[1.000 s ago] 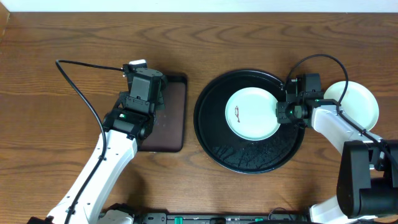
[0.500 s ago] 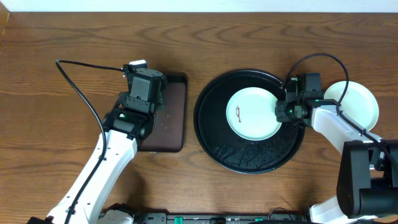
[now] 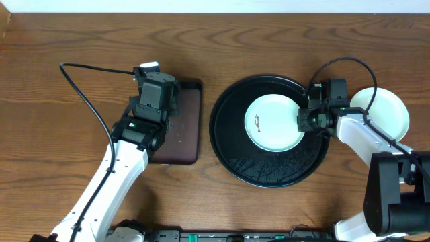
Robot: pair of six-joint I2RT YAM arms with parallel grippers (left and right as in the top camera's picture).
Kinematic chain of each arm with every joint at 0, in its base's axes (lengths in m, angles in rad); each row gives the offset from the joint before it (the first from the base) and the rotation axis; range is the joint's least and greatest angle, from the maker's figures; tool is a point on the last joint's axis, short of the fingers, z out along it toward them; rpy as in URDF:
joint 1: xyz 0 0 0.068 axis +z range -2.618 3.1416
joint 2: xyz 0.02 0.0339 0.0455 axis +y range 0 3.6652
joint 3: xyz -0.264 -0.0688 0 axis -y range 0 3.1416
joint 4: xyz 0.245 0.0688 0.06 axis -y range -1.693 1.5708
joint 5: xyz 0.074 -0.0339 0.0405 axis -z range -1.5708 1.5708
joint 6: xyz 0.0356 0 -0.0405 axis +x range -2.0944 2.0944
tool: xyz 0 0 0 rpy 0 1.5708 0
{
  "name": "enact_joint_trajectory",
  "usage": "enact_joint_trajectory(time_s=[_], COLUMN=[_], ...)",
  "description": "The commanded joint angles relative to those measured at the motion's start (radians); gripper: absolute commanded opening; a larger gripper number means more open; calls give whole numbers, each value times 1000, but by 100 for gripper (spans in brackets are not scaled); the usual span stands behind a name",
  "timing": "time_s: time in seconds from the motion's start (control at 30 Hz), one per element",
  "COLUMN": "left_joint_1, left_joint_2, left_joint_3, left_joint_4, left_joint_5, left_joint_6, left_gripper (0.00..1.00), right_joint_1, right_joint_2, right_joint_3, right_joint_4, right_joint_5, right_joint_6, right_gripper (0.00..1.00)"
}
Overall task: Clean dirty plates on tray and stack at the side
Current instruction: 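Carry the sponge with left gripper onto the held pale green plate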
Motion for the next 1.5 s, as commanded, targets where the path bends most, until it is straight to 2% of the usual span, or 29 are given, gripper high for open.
enact_joint_trajectory(time_s=[0.0,0.1,0.23,0.37,0.5,0.67,0.8,0.9,1.17,1.47], left_joint_1=[8,9,17,20,41,85,100,79,-89,-325], left_joint_2=[-7,-23,-23,-13,19,141,252,320,463,607], left_joint_3=[8,8,13,73,227,476,582,583,580,579], left_joint_4=[-13,-46,-18,-104,-285,-542,-652,-628,-541,-351], left_joint_5=[-24,-25,-9,2,23,140,269,392,396,396], left_joint_6=[40,30,20,21,20,20,21,24,19,-34], left_gripper=[7,8,7,7,7,7,7,7,7,7], right_joint_1=[2,2,2,2,2,2,2,2,2,2], right_joint_2=[-9,-9,-9,-9,-9,-9,-9,-9,-9,-9], right_joint_3=[-6,-6,-6,-6,-6,-6,-6,-6,-6,-6], right_joint_4=[1,2,10,10,13,13,13,13,13,10], right_joint_5=[-1,-1,-1,-1,-1,-1,-1,-1,-1,-1], right_joint_6=[3,3,3,3,3,3,3,3,3,3], right_gripper=[1,1,1,1,1,1,1,1,1,1])
